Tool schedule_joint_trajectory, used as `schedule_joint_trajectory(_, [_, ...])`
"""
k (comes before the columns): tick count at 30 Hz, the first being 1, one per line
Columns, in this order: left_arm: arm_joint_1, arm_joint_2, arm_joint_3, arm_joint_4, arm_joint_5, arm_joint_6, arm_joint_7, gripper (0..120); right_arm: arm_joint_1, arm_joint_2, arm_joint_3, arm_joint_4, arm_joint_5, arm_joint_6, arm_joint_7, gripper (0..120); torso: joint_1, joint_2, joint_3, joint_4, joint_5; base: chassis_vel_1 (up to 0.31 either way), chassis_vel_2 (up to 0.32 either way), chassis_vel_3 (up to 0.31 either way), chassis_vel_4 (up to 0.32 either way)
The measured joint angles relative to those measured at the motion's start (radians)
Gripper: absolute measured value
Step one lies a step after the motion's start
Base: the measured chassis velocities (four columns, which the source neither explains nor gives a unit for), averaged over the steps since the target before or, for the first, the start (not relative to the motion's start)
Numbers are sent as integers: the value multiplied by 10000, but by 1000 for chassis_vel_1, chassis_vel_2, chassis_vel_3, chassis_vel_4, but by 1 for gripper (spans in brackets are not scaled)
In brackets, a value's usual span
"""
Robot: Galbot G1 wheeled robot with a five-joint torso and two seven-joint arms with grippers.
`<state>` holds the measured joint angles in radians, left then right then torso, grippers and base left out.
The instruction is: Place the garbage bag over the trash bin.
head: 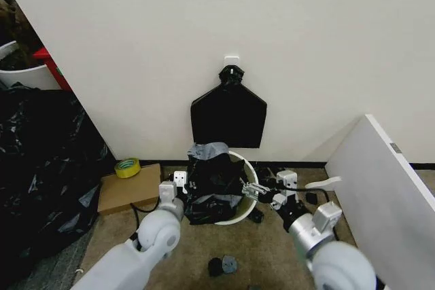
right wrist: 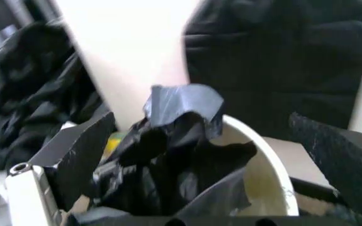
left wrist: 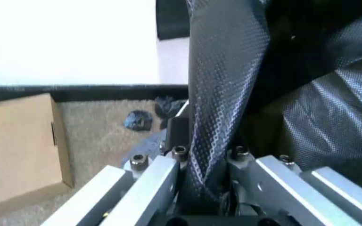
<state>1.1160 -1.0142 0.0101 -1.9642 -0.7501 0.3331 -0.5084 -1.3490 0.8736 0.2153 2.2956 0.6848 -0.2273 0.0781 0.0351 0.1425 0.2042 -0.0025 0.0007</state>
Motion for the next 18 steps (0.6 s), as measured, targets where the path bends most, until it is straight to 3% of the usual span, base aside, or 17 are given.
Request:
schedule_joint_trajectory(8, [538, 434, -356, -571, 412, -370, 582, 1, 1233, -1522, -96, -917, -592, 103, -2279, 100, 0, 0, 0, 2, -1, 0, 0, 0, 0])
schedule_joint_trajectory(16, [675, 732, -269, -815, 905, -423, 999, 1, 1530, -2179, -155, -1353, -713, 198, -3131, 99, 1, 0, 0, -1, 0, 0, 0, 0, 0])
schedule_joint_trajectory(18, [694, 856, -163, -873, 1043, -462, 1103, 1, 1520, -2221, -184, -1347, -821, 168, -3298, 92, 0, 0, 0, 0, -1, 0, 0, 0, 0])
